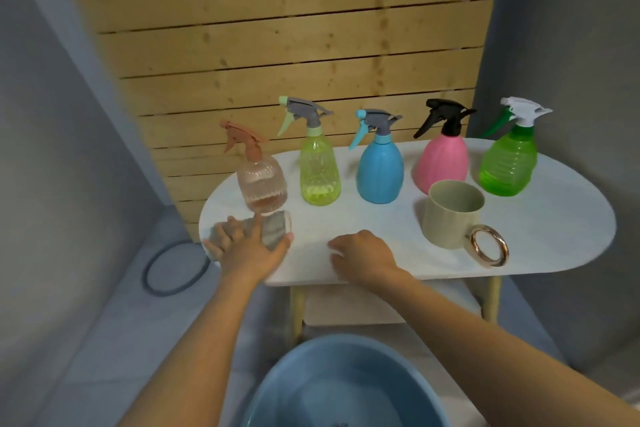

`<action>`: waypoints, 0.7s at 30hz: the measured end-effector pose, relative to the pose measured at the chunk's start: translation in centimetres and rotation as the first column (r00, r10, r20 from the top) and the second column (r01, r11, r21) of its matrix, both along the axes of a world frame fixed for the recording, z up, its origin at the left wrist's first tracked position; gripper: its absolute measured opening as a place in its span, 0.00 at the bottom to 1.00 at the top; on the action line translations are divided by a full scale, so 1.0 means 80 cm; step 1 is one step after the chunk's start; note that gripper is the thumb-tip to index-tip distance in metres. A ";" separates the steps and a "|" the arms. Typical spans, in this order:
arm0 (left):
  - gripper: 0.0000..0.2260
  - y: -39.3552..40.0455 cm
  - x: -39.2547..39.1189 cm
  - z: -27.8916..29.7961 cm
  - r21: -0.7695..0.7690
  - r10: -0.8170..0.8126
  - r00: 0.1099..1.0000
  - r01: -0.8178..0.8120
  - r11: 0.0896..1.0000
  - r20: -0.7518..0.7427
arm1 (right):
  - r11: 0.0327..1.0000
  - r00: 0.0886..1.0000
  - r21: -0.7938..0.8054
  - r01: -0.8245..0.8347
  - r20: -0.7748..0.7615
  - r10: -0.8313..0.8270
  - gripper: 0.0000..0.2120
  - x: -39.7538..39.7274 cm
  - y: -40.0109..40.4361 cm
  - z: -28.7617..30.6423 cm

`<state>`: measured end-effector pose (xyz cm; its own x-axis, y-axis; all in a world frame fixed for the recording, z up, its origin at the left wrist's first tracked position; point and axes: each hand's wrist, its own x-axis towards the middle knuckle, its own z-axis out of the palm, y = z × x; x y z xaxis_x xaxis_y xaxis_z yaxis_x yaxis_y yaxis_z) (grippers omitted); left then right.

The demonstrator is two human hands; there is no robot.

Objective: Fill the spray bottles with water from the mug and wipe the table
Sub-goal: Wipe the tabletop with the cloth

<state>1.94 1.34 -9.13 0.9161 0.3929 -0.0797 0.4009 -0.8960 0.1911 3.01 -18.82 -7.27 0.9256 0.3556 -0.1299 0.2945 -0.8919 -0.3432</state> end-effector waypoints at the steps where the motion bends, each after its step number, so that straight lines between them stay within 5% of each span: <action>1: 0.37 0.004 0.001 -0.002 0.013 -0.004 1.000 0.004 1.000 0.006 | 1.000 1.000 0.000 -0.010 0.003 0.010 0.20 0.001 -0.002 0.000; 4: 0.33 0.004 -0.003 -0.009 0.002 -0.072 0.996 0.072 0.997 0.047 | 0.994 0.998 0.101 -0.042 -0.037 0.046 0.19 0.005 -0.018 -0.003; 9: 0.41 -0.046 -0.050 -0.008 0.084 -0.316 0.947 0.312 0.946 0.052 | 0.974 0.999 0.221 0.053 0.001 -0.054 0.15 0.006 -0.051 0.006; 12: 0.34 -0.063 -0.061 -0.011 0.124 -0.386 0.922 0.379 0.917 0.036 | 0.975 0.999 0.218 0.040 -0.032 -0.034 0.15 0.002 -0.056 0.010; 21: 0.28 -0.068 0.016 -0.005 -0.047 -0.122 0.992 0.123 0.991 0.010 | 0.987 0.999 0.156 0.029 -0.017 -0.027 0.16 -0.010 -0.072 0.021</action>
